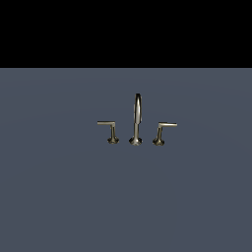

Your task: Turn on the faucet by rotating a designated handle.

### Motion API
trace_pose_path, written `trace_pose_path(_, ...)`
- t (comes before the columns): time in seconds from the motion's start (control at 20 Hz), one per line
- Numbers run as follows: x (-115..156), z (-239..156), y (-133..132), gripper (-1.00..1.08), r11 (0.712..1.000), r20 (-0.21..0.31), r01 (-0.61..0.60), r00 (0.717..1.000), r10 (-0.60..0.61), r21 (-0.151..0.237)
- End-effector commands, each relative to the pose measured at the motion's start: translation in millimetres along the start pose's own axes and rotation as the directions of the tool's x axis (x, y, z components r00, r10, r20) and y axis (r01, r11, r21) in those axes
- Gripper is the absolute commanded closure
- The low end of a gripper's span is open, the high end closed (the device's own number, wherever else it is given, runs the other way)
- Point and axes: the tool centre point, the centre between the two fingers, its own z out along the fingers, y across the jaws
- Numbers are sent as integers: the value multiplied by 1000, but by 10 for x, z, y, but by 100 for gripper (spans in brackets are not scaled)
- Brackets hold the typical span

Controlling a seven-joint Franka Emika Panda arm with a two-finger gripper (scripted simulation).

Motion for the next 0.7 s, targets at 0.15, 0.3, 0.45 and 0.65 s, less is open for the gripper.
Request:
trace_pose_path(0.15, 18, 13, 16, 108, 1000, 0, -10, 1000, 10, 5)
trace_pose_path(0.3, 62, 48, 63, 108, 999, 0, -37, 999, 37, 17)
trace_pose_path(0.45, 81, 70, 93, 108, 998, 0, -52, 999, 52, 25)
trace_pose_path(0.65, 86, 68, 90, 108, 998, 0, -52, 999, 52, 24)
